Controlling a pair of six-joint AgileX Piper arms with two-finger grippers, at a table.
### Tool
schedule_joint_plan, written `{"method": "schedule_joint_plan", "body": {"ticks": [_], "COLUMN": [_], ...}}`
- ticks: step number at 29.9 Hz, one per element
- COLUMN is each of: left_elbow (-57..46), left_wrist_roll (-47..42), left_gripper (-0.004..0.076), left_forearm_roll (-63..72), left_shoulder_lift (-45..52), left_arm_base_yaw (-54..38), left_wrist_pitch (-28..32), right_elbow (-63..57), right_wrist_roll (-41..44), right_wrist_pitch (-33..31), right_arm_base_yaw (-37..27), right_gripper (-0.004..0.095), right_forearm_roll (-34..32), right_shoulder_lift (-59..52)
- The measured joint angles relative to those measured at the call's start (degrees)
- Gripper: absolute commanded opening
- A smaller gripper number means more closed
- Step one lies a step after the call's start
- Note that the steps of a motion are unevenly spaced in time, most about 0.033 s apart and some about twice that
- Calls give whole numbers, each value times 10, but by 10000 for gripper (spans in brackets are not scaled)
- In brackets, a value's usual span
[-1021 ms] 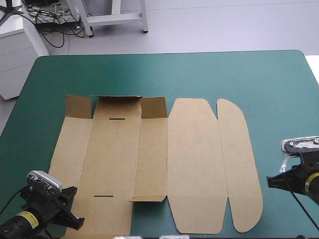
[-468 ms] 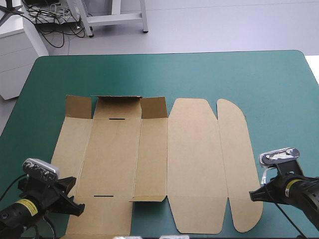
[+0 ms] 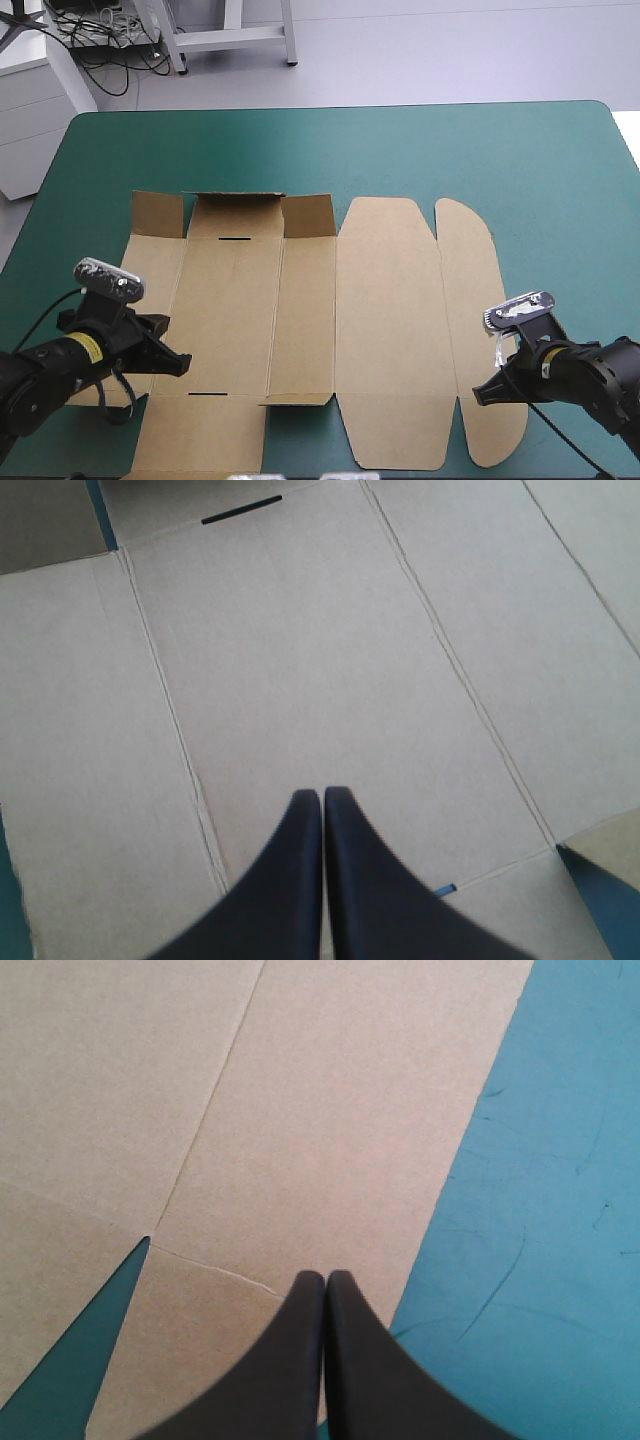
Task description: Fold the box
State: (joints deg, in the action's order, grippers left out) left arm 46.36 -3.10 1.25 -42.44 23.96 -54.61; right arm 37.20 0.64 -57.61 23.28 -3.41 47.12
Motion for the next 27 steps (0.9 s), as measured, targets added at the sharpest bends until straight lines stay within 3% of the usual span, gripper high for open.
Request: {"method": "schedule_joint_plan", "body": {"ticks": [9,16,22,27], "left_elbow": [105,213,242,242], "left_wrist_roll": [-14,100,212,264], "left_gripper": [-10,-10,-10,-10], "left_forearm_roll": [-13,114,255,289], "left_shoulder_lift": [-154,-246,-290,-316], "left_arm_base_yaw": [-40,-228,-422,-537], "left_wrist_pitch": [7,-11,-77,-150], "right_elbow": [0,0,0,0], "right_wrist_roll": [-1,-1,-1,-1], "right_wrist_pitch": [0,1,2,3], "right_arm_base_yaw": [0,0,0,0], "right_gripper": [-20,-20,-20,-20], "right_forearm_roll": [6,11,11,11], "right_shoulder_lift": [0,0,0,0]}}
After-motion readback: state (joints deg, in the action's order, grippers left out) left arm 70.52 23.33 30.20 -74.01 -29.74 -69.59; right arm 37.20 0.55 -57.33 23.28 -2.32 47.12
